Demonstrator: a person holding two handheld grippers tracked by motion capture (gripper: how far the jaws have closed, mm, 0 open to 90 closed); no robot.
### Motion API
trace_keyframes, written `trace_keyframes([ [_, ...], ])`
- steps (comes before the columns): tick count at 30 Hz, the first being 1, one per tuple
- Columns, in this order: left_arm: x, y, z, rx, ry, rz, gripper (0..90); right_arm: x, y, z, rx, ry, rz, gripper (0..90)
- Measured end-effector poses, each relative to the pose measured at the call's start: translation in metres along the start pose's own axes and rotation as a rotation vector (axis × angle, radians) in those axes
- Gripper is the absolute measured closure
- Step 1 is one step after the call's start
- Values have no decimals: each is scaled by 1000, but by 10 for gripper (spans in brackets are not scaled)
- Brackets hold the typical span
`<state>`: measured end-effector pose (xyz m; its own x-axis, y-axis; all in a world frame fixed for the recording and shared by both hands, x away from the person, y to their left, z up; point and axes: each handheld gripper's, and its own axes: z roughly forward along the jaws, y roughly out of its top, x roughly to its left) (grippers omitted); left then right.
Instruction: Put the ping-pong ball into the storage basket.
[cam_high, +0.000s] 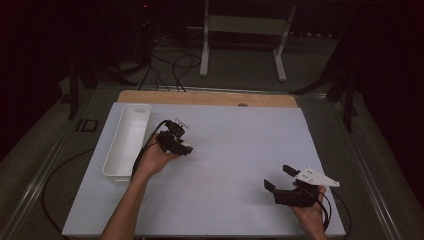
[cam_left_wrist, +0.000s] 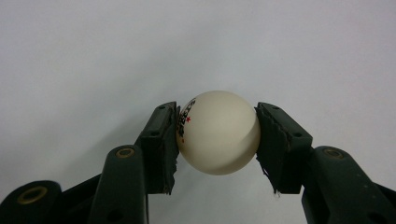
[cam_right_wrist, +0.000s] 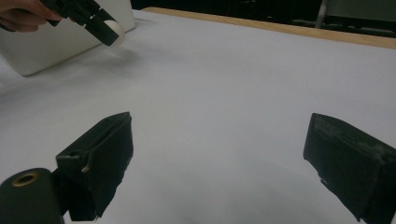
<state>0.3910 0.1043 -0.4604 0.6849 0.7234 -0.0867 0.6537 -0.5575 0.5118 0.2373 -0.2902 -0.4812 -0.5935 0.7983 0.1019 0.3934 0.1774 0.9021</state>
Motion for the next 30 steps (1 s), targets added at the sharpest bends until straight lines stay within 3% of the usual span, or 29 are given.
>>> trace_keyframes([
  [30, -5, 3, -22, -24, -2, 36, 512, 0, 0, 0, -1, -5, 0, 81],
])
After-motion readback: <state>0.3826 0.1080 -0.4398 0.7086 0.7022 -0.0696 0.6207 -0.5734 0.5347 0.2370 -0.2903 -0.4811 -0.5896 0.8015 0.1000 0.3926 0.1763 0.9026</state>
